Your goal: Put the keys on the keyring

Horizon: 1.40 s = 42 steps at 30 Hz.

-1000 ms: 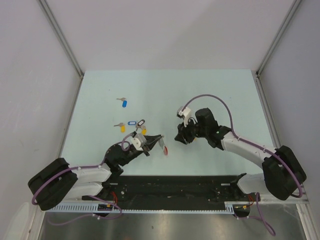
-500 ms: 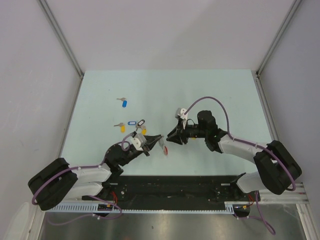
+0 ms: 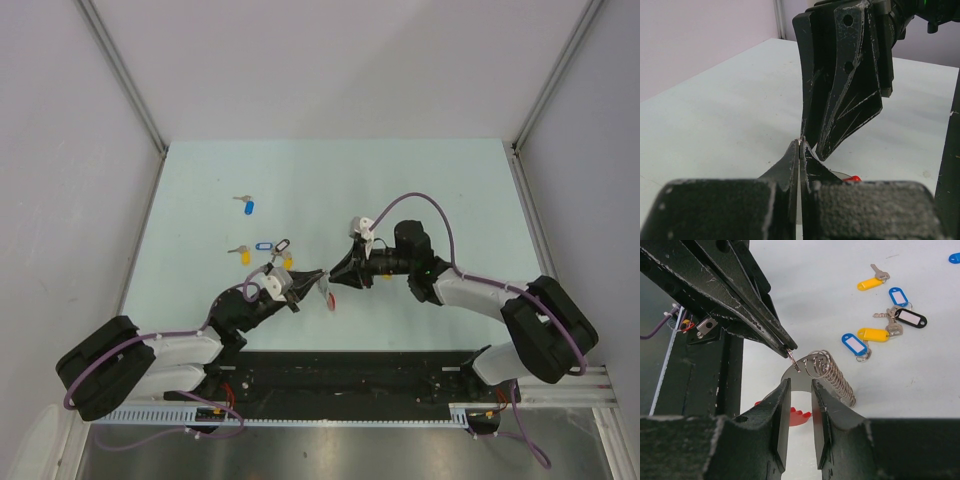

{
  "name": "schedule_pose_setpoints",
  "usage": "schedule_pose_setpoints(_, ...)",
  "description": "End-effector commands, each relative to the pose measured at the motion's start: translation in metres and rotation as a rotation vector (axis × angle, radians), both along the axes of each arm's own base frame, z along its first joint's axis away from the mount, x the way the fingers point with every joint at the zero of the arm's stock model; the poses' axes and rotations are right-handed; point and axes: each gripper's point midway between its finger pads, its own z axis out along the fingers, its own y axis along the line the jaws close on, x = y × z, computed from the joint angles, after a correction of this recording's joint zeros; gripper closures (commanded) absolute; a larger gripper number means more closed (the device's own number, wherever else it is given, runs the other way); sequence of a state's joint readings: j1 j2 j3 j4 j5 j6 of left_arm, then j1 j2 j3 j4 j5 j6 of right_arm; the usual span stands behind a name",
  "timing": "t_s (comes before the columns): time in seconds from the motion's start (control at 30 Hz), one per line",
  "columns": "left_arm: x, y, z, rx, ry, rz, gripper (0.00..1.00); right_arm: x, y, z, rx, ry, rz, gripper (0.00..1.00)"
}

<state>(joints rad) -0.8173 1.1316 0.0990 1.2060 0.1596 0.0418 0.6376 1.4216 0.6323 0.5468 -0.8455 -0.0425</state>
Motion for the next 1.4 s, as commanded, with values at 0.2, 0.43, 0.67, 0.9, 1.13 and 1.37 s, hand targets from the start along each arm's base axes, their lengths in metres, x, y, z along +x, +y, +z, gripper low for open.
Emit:
schedule_pose_setpoints(0.2, 0.002, 0.001, 0.019, -0.060, -0.039, 0.006, 1.00, -0.001, 0.012, 0.016, 0.036, -0.073, 0.069, 0.73)
schedule_pose_setpoints(0.43, 0.001, 0.000, 0.018, -0.061, -0.035, 0.001, 1.00, 0.002, 0.013, 0.024, 0.045, -0.100, 0.065, 0.72)
schedule_pose_setpoints(0.67, 0.001, 0.000, 0.017, -0.059, -0.034, -0.002, 0.99, 0.003, 0.012, 0.024, 0.043, -0.103, 0.065, 0.73)
schedule_pose_setpoints(0.9, 0.001, -0.001, 0.017, -0.059, -0.031, -0.006, 1.00, 0.001, 0.012, 0.025, 0.040, -0.107, 0.074, 0.86)
schedule_pose_setpoints(1.13, 0.000, -0.002, 0.018, -0.064, -0.029, -0.013, 1.00, 0.001, 0.010, 0.029, 0.036, -0.115, 0.071, 1.00)
schedule_pose_setpoints(1.37, -0.001, -0.002, 0.023, -0.065, -0.021, -0.019, 0.93, 0.000, 0.004, 0.032, -0.010, -0.138, 0.061, 1.00)
